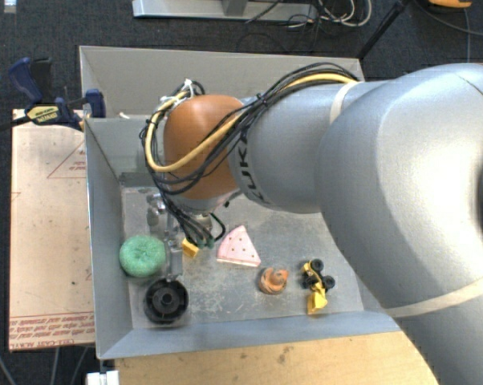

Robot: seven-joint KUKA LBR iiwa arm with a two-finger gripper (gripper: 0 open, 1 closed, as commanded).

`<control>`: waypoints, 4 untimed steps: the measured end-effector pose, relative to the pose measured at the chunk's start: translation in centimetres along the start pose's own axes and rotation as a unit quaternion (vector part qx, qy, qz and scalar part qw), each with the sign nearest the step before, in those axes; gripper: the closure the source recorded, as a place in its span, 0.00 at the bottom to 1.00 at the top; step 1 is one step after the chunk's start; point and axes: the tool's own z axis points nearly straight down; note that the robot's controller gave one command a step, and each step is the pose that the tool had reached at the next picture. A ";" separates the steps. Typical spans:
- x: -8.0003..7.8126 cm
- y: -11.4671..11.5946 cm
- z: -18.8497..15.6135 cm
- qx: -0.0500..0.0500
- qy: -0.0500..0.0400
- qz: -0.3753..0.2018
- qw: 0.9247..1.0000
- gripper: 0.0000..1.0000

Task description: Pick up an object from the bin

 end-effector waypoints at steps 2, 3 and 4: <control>0.7 3.1 1.8 -0.001 0.001 -0.115 0.993 1.00; 0.7 3.1 1.8 -0.001 0.001 -0.115 0.993 1.00; 1.9 2.9 -14.4 -0.001 -0.001 -0.088 0.996 1.00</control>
Offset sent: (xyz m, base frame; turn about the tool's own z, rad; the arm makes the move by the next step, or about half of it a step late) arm -0.0121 0.0288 -0.0189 -0.2334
